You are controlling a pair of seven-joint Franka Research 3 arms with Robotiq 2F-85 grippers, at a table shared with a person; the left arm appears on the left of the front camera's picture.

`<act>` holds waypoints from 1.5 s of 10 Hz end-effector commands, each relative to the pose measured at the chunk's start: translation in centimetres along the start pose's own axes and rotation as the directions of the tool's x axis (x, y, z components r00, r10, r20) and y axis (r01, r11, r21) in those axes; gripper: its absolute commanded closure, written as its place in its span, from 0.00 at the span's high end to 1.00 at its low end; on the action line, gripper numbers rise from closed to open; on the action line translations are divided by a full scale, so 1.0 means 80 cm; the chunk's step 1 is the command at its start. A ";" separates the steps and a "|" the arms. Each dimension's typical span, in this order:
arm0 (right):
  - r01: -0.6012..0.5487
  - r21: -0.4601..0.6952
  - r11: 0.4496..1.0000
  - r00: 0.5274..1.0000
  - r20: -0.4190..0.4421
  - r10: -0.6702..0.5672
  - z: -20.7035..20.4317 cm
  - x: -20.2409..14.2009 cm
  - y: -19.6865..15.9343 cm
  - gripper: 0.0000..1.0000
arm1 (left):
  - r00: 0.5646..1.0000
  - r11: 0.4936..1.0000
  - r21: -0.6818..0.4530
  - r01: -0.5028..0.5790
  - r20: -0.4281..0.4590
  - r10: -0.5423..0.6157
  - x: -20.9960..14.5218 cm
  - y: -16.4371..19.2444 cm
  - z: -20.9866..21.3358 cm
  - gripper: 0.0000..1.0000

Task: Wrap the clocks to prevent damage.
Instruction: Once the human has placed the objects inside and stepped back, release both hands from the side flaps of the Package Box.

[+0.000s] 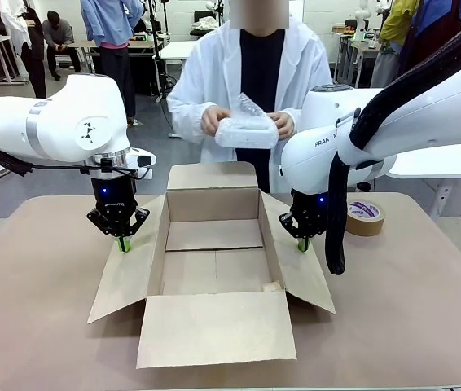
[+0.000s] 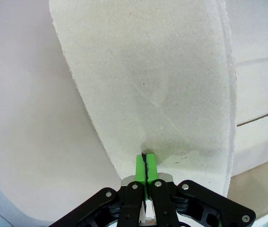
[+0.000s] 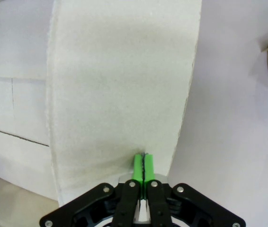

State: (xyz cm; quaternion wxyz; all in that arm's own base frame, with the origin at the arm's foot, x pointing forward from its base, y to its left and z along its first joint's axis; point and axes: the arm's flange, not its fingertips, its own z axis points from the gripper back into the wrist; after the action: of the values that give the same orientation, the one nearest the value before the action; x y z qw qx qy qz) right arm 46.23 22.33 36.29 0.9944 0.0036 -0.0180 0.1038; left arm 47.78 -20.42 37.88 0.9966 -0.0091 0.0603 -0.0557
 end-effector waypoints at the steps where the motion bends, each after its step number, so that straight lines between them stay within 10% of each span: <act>1: 0.017 -0.014 1.000 1.000 -0.006 -0.017 -0.002 0.000 0.003 0.01 | 1.000 1.000 0.009 0.003 0.003 -0.003 -0.005 0.002 0.000 0.00; 15: 0.017 -0.014 1.000 1.000 -0.006 -0.017 -0.002 0.000 0.003 0.01 | 1.000 1.000 0.009 0.003 0.003 -0.003 -0.005 0.002 0.000 0.00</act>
State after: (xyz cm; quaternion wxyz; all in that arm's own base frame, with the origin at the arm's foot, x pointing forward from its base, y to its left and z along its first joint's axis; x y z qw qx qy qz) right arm 46.23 22.33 36.29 0.9944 0.0036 -0.0180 0.1038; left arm 47.77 -20.42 37.86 0.9966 -0.0090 0.0606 -0.0557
